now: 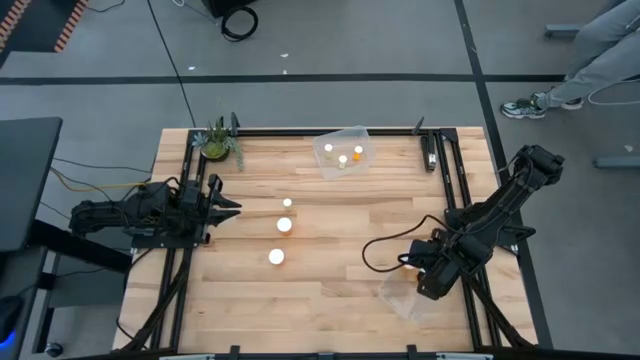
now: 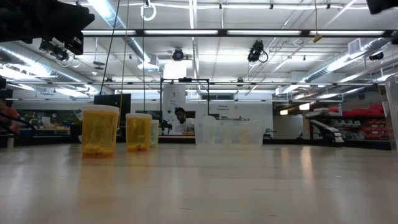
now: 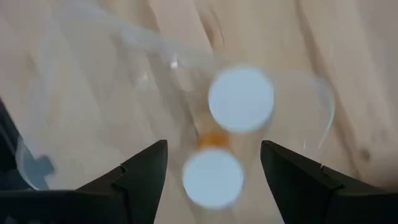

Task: Pick and place medicine bottles into bin by pill shape (circle, oval)
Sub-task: Move the orange pill bottle to the center of the table

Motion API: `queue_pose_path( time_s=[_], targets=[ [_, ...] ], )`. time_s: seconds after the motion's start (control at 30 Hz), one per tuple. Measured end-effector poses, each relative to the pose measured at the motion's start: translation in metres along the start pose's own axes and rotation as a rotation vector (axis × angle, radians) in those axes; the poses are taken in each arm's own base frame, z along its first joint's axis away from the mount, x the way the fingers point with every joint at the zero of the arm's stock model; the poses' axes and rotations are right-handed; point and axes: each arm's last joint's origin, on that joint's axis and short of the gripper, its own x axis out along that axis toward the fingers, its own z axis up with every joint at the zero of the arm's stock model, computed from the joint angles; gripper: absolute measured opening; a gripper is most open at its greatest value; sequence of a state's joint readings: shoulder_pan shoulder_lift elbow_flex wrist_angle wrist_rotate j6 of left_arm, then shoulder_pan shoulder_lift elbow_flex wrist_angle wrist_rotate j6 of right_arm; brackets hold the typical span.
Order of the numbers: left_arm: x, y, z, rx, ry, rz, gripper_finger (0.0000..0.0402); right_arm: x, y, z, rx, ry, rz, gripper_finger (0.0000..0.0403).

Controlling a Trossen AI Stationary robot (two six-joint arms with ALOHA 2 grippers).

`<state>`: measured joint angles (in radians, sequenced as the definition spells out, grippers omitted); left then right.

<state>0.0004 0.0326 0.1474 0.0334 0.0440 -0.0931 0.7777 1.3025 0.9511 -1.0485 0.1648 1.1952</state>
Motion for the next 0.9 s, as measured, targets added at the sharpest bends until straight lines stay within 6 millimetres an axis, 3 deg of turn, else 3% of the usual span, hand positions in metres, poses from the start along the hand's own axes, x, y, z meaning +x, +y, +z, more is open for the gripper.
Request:
queue_pose_path(
  time_s=[0.3,0.9],
  targets=[
    [0.000,0.000,0.000,0.000,0.000,0.000,0.0082,-0.009,0.006,0.018,-0.078,-0.161,0.002,0.0264],
    [0.000,0.000,0.000,0.000,-0.001,0.000,0.0081,0.048,0.016,0.082,-0.266,-0.136,0.050,0.0264]
  ],
)
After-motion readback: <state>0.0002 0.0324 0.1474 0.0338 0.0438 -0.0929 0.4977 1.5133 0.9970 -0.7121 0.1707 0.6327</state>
